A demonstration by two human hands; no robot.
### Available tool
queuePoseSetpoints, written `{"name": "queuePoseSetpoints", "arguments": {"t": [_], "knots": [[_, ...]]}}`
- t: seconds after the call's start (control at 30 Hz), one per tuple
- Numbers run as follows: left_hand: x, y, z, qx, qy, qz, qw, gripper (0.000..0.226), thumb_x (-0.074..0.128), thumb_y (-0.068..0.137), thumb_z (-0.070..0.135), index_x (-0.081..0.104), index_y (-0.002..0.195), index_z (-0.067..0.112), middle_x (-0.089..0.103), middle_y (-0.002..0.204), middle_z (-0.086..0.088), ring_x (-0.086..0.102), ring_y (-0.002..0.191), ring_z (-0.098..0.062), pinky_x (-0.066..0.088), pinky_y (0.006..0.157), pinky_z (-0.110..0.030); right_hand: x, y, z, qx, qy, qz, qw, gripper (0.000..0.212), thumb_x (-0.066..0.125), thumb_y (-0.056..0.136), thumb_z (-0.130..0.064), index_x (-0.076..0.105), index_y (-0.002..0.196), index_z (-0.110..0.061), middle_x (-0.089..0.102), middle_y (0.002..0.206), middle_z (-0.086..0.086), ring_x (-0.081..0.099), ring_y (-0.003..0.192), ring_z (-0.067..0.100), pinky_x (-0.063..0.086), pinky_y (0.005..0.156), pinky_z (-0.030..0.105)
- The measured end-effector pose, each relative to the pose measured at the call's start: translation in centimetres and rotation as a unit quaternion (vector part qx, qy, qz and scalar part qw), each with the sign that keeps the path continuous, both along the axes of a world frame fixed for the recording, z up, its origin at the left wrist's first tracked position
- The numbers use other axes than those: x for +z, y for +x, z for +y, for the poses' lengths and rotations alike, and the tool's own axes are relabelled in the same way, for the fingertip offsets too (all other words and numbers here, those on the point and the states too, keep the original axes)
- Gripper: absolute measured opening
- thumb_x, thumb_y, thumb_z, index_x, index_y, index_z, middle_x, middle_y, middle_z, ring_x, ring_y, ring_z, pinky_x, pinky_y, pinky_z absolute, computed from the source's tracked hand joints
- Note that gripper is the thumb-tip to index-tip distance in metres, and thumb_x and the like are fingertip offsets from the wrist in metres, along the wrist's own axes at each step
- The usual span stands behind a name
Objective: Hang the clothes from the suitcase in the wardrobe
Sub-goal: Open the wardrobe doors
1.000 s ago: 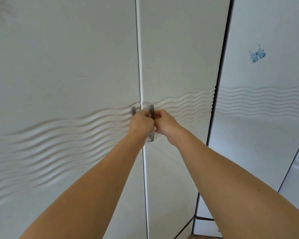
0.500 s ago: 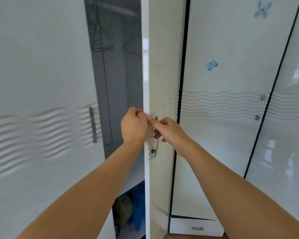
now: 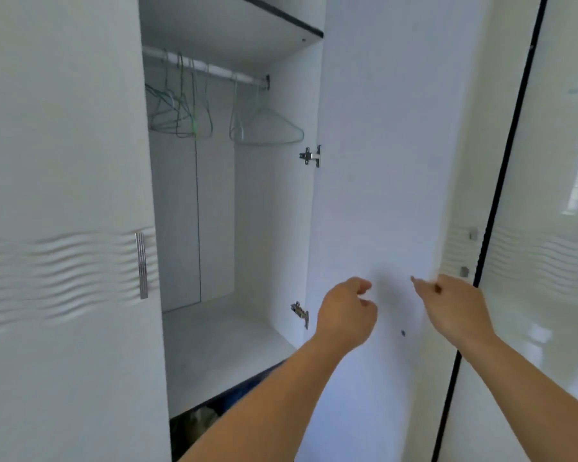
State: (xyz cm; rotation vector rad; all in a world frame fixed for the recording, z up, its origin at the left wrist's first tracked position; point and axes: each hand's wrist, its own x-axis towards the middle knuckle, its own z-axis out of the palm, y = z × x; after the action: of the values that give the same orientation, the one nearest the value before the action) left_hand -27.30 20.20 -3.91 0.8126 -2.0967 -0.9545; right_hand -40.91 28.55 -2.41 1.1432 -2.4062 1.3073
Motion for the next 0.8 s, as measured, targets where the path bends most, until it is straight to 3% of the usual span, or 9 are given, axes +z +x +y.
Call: {"name": "queuePoseSetpoints", "arguments": {"t": [0.2,0.23,0.3,0.37,0.4,0.47,0.57,0.67,0.8], "knots": [[-0.5,0.7,-2.4,0.025,-0.041,-0.1,0.994,0.043,0.044,0.096,0.016,0.045,0.139,0.022,0.048,0.141,0.003,0.052,0.121,-0.014,0.045,0.097,-0.028,0.1,-3.2,0.5,-0.025,-0.002,-0.168,0.985,0.008,0.049,0.092,-0.007,0.046,0.085,-0.005,0.046,0.073,0.009,0.042,0.063,0.023,0.029,0.058,0.031],[-0.5,1.2,-3.2,0.033,-0.048,-0.114,0.992,0.044,0.044,0.096,0.016,0.045,0.14,0.021,0.048,0.14,0.002,0.053,0.121,-0.015,0.045,0.098,-0.028,0.3,-2.9,0.3,-0.036,-0.011,-0.192,0.981,0.013,0.052,0.092,-0.007,0.049,0.103,-0.002,0.048,0.078,0.011,0.045,0.067,0.025,0.031,0.06,0.032],[-0.2,2.6,-4.9,0.045,-0.056,-0.152,0.986,0.046,0.043,0.096,0.015,0.042,0.141,0.022,0.047,0.14,0.0,0.054,0.119,-0.018,0.045,0.098,-0.03,0.5,-2.1,-0.7,-0.08,-0.025,-0.225,0.971,0.046,0.053,0.091,-0.007,0.035,0.132,0.002,0.053,0.098,0.016,0.049,0.078,0.029,0.036,0.063,0.034],[0.2,4.5,-6.8,0.065,-0.072,-0.205,0.974,0.047,0.043,0.096,0.014,0.04,0.142,0.021,0.045,0.141,-0.002,0.053,0.12,-0.022,0.046,0.097,-0.031,0.3,-0.9,-2.1,-0.148,-0.006,-0.209,0.966,0.059,0.052,0.091,-0.008,0.023,0.139,0.01,0.04,0.133,0.027,0.046,0.111,0.038,0.038,0.085,0.04],[0.4,5.5,-7.8,0.077,-0.089,-0.237,0.965,0.046,0.043,0.097,0.014,0.04,0.142,0.019,0.044,0.142,-0.004,0.052,0.122,-0.024,0.044,0.097,-0.032,0.2,0.1,-2.9,-0.168,0.01,-0.183,0.968,0.066,0.052,0.091,-0.011,0.017,0.143,0.011,0.026,0.146,0.028,0.033,0.129,0.038,0.033,0.099,0.041],[0.9,7.9,-10.0,0.104,-0.132,-0.302,0.938,0.043,0.044,0.097,0.017,0.042,0.14,0.015,0.044,0.142,-0.007,0.049,0.125,-0.027,0.042,0.099,-0.035,0.2,2.5,-5.1,-0.156,0.0,-0.145,0.977,0.078,0.053,0.091,-0.015,0.005,0.15,0.005,0.001,0.157,0.022,0.007,0.146,0.032,0.022,0.112,0.046],[1.8,12.0,-13.1,0.153,-0.213,-0.388,0.884,0.038,0.047,0.094,0.013,0.05,0.132,0.013,0.05,0.135,-0.009,0.052,0.122,-0.03,0.042,0.099,-0.036,0.7,7.1,-8.6,-0.071,-0.013,-0.139,0.988,0.08,0.055,0.093,-0.018,0.004,0.153,-0.005,-0.01,0.16,0.014,0.003,0.148,0.028,0.024,0.113,0.043],[2.7,15.7,-16.1,0.182,-0.301,-0.469,0.81,0.038,0.048,0.091,0.01,0.053,0.129,0.01,0.053,0.129,-0.01,0.053,0.12,-0.029,0.04,0.099,-0.035,1.4,11.3,-11.8,0.004,0.028,-0.14,0.99,0.074,0.056,0.093,-0.022,0.013,0.152,-0.006,0.0,0.161,0.011,0.017,0.145,0.029,0.03,0.109,0.037],[3.4,19.1,-20.0,0.182,-0.364,-0.559,0.723,0.038,0.051,0.088,0.01,0.056,0.126,0.012,0.057,0.127,-0.008,0.053,0.119,-0.026,0.036,0.101,-0.032,1.7,16.2,-14.7,0.075,0.115,-0.165,0.977,0.056,0.057,0.091,-0.02,0.038,0.139,0.0,0.037,0.146,0.014,0.045,0.127,0.031,0.04,0.099,0.036]]}}
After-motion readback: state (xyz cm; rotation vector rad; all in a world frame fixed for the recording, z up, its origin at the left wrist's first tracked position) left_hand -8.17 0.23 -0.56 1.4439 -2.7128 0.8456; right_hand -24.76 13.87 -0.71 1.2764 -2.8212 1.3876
